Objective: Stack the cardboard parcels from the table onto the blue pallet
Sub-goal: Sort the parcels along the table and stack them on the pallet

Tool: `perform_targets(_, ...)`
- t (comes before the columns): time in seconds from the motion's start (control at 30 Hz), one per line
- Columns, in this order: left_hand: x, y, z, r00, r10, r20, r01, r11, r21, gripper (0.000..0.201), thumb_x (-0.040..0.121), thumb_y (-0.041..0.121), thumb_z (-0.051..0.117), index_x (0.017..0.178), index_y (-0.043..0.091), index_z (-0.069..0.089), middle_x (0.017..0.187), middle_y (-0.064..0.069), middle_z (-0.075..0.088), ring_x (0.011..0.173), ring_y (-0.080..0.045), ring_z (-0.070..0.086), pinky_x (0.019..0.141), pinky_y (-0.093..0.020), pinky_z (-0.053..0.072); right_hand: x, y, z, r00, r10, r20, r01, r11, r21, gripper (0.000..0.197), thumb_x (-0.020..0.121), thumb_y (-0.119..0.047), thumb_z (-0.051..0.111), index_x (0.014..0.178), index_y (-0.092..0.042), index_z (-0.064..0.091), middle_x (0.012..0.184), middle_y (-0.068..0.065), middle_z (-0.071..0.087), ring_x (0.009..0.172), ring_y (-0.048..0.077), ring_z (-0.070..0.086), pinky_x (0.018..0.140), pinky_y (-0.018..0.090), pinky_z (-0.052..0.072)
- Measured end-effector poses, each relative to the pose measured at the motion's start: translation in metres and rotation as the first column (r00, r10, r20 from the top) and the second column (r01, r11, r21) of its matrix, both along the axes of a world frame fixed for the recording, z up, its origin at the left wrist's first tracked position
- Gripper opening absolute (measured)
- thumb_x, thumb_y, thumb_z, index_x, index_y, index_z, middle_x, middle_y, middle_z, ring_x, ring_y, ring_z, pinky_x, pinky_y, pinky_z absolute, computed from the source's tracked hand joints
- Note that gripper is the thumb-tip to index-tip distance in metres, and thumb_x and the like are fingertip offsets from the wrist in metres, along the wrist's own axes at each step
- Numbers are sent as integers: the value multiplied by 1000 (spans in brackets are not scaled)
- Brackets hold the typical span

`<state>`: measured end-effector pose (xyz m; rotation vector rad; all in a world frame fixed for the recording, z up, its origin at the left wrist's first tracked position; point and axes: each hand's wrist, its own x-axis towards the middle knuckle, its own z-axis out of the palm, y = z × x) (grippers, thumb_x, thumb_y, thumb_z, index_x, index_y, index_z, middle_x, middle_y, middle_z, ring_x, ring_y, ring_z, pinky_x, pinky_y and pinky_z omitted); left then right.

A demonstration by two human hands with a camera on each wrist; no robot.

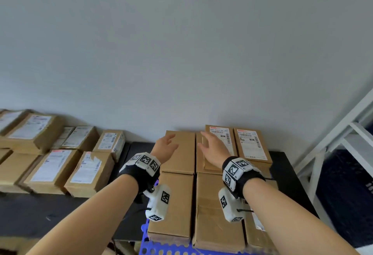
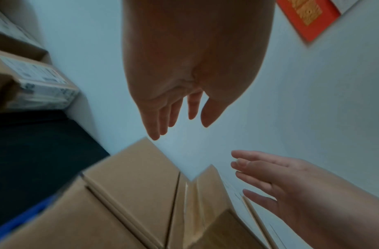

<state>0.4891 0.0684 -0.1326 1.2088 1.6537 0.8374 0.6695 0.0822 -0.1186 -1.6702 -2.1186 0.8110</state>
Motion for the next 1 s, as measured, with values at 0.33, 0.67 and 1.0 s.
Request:
perform_targets(0.33, -187, -74, 12, 991, 130, -43, -130, 991, 19, 47, 95, 13, 47, 141, 14, 40, 137, -15, 49, 95, -21, 59, 76, -25, 47, -181, -44, -6, 965, -97, -243, 53, 982, -183, 47, 96, -27, 50, 139, -12, 40, 140, 8, 46, 128, 25, 46, 103, 33, 37)
perform_targets(0.67, -340, -156, 2, 963, 267, 35, -265, 963, -56, 45, 94, 14, 50, 139, 15, 43, 138, -15, 47, 125, -27, 47, 106, -38, 39, -325, -103, -23, 964, -60, -259, 11, 983, -185, 39, 96, -23, 51, 131, -7, 51, 134, 9, 53, 123, 24, 50, 102, 33, 39)
perform_targets(1.0, -432, -171, -11, 922, 387, -18, -388, 918, -83, 46, 93, 15, 51, 139, 15, 43, 136, -12, 49, 122, -26, 50, 101, -36, 44, -418, -118, -44, 963, -18, -269, -61, 957, -284, 49, 97, -27, 49, 141, -8, 38, 145, 11, 41, 133, 24, 40, 111, 37, 32)
